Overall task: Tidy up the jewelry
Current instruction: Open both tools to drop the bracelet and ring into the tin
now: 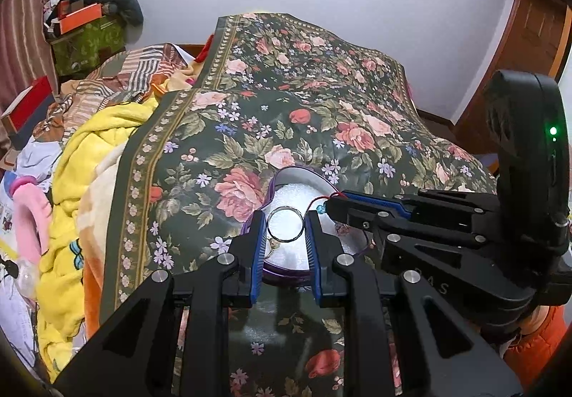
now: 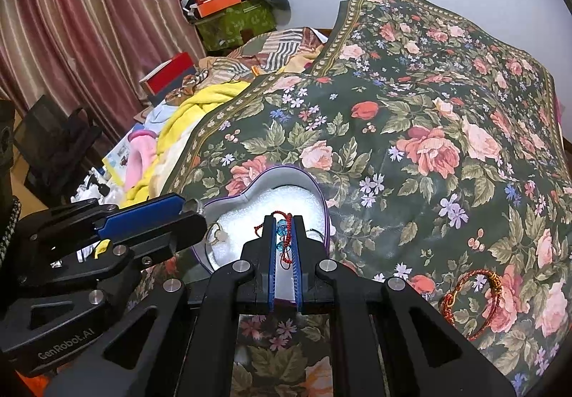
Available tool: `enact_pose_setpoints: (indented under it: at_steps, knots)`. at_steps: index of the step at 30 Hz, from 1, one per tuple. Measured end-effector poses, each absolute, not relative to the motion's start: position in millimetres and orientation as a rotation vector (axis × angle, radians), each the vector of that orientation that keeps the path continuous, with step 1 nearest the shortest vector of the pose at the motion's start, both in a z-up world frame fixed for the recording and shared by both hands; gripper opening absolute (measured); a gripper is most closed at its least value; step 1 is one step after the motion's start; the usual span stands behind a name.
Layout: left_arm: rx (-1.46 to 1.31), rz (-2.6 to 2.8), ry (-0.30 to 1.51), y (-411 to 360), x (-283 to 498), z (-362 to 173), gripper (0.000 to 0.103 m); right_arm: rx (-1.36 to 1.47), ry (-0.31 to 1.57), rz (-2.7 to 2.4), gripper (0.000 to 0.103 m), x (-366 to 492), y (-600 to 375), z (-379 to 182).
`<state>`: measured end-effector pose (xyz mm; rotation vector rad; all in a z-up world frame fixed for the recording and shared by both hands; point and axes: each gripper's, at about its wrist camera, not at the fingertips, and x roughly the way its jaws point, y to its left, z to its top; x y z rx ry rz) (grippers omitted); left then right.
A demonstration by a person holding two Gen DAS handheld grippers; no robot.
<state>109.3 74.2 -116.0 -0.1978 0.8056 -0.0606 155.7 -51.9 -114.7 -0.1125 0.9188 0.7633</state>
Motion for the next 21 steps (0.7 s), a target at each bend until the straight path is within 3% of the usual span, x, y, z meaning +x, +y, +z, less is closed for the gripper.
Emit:
enact_pose_setpoints:
  at_steps: [21]
  knots:
    - [-0.186,-0.059,0.781,68,103,-98,0.020,-0.091,0.839,0.718,0.012,148,-82,-80]
